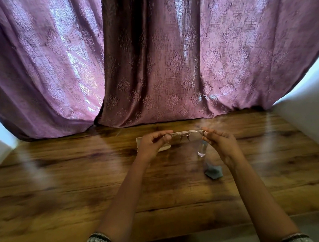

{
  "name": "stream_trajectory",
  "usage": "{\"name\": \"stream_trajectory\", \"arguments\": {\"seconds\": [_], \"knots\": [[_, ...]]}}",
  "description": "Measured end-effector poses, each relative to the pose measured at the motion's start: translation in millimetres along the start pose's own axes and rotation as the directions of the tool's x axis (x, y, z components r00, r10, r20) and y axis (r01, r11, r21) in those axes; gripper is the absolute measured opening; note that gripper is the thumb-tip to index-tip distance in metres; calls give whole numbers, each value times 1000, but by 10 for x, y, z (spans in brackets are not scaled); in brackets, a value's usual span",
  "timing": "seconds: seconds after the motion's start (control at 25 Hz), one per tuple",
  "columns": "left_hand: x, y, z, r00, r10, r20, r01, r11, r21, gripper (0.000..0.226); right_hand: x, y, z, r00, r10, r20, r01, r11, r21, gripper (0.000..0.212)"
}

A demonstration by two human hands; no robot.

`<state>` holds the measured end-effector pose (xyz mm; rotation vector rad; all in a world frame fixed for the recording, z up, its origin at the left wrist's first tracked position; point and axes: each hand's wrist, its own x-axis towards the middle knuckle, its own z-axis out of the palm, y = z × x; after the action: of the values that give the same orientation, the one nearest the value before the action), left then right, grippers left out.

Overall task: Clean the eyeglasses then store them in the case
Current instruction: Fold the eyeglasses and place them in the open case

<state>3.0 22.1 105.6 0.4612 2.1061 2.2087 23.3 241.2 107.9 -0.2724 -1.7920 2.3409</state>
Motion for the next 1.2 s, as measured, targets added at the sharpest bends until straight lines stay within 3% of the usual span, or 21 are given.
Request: {"name": "stream_trajectory", "arguments": {"seconds": [0.16,0.36,0.68,1.0,1.2], "knots": [[45,20,38,992,-126,-23,122,984,-132,20,18,-57,-24,999,-43,19,45,986,-162,18],[101,78,47,962,-273,22,270,934,-233,25,31,-158,-8,996,-67,59,69,997,-36,20],[128,80,66,960,-276,37,276,924,-265,24,73,-229,30,999,-45,1,45,997,59,18],[177,71,68,966,-255,-44,239,944,-228,24,89,-208,58,999,-48,5,48,995,92,16],[229,-2,46,941,-322,-103,292,928,-233,33,108,-134,127,999,-11,-52,18,990,138,16]]}}
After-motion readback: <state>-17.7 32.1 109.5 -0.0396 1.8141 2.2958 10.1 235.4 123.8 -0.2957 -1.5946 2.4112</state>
